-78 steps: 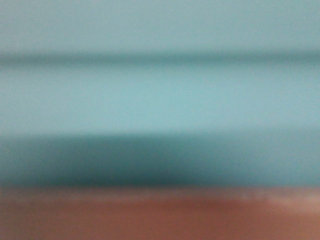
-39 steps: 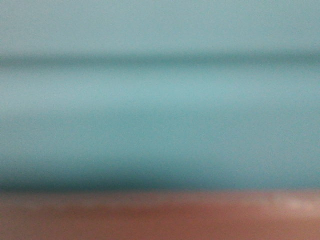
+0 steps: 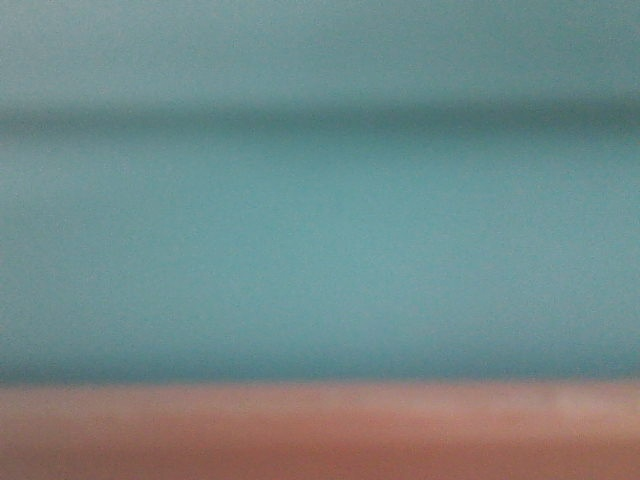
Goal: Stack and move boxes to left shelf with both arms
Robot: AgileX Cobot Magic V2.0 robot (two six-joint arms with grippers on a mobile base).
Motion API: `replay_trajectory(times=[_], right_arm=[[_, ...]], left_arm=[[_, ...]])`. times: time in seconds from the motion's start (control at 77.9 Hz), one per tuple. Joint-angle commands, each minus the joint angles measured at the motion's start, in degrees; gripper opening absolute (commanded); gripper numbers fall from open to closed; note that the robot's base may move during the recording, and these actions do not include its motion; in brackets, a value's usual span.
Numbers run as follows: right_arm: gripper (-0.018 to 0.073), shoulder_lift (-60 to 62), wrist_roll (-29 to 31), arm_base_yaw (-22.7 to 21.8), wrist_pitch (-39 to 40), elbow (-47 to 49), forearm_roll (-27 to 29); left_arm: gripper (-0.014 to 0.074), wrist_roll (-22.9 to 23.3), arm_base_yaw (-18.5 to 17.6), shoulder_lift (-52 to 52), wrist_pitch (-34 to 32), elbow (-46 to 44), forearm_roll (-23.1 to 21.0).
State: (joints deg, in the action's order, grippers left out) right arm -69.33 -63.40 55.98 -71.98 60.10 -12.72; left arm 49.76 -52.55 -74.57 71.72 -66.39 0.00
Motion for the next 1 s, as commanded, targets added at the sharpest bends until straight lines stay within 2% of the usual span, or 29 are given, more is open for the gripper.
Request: replay_trajectory(times=[0.0, 0.988], right_arm=[[0.0057, 2.0, 0.0, -0.1, -1.4, 1.8, -2.9], [0.0057, 2.0, 0.0, -0.1, -1.4, 1.8, -2.9]], left_arm=[[0.0007, 0.5, -0.6, 1.7, 3.7, -1.9, -1.3], [0.0007, 0.5, -0.6, 1.7, 3.7, -1.9, -1.7]])
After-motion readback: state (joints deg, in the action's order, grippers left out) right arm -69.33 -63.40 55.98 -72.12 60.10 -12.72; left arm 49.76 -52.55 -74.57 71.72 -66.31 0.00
